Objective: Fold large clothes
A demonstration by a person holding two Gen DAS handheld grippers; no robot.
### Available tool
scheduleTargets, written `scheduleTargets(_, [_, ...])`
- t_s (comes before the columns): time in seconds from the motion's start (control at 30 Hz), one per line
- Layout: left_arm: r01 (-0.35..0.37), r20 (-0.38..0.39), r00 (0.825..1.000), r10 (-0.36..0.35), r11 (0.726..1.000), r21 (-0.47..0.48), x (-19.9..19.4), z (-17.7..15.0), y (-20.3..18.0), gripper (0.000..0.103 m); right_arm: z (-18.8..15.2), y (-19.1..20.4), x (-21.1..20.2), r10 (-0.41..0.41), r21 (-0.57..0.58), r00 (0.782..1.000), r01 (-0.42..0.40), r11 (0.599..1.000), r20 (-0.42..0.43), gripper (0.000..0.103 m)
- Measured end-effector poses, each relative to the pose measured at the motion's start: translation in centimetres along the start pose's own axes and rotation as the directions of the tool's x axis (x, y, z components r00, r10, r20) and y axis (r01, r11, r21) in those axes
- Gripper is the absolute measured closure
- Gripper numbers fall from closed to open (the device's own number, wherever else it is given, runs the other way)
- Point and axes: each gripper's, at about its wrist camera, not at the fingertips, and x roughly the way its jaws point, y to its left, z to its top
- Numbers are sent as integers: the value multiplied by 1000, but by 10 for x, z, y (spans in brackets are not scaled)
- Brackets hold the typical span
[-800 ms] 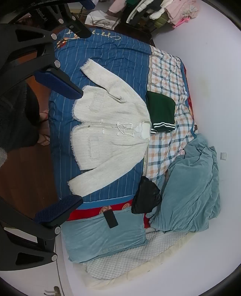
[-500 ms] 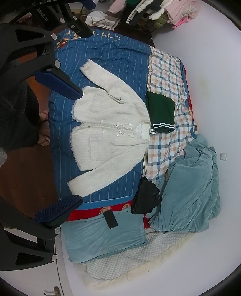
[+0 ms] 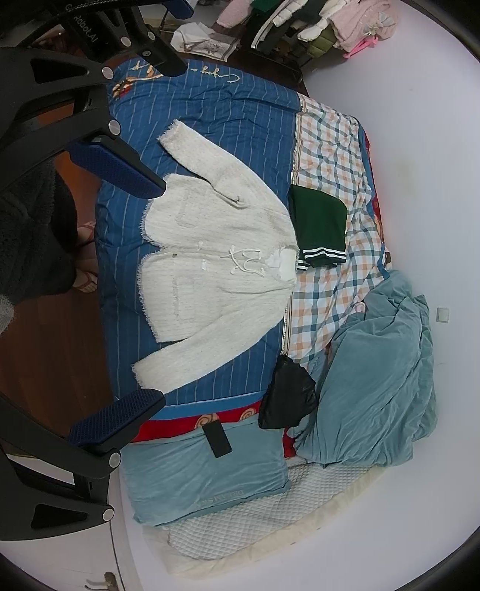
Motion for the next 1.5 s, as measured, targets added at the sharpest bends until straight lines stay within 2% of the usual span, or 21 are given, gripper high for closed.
scheduleTargets(0.83, [0,12,1000,0,1000,-5,-3,8,14,0,7,4,0,0,3,1000,0,1000,5,0])
scheduleTargets(1.5, [2,18,1000,-1,1000,-11,-3,11,9,0,19,5,-1,0,0,1000,0,1000,6,0])
